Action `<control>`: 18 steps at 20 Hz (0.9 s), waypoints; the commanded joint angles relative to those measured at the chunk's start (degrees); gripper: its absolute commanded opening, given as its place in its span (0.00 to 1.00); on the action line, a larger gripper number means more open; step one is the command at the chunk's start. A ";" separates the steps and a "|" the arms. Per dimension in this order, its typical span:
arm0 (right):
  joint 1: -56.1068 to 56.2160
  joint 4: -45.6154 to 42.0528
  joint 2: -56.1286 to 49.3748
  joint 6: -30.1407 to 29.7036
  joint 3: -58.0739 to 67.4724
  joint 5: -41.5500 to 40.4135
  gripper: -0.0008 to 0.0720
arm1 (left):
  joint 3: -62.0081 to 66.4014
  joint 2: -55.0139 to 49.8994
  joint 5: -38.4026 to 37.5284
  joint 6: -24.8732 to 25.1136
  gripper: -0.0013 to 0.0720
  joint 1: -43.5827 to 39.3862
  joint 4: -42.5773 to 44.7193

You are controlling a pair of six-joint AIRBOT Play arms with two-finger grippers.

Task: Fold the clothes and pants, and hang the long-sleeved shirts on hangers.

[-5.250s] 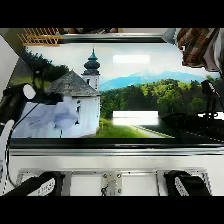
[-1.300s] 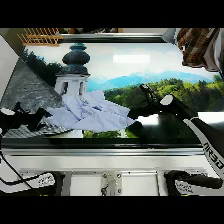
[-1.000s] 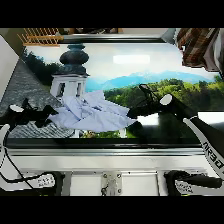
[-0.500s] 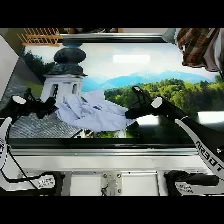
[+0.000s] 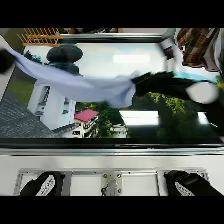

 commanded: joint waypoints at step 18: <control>0.04 -27.98 0.85 38.40 2.21 20.76 0.03 | -1.31 -2.80 -27.45 0.11 0.03 -5.77 1.84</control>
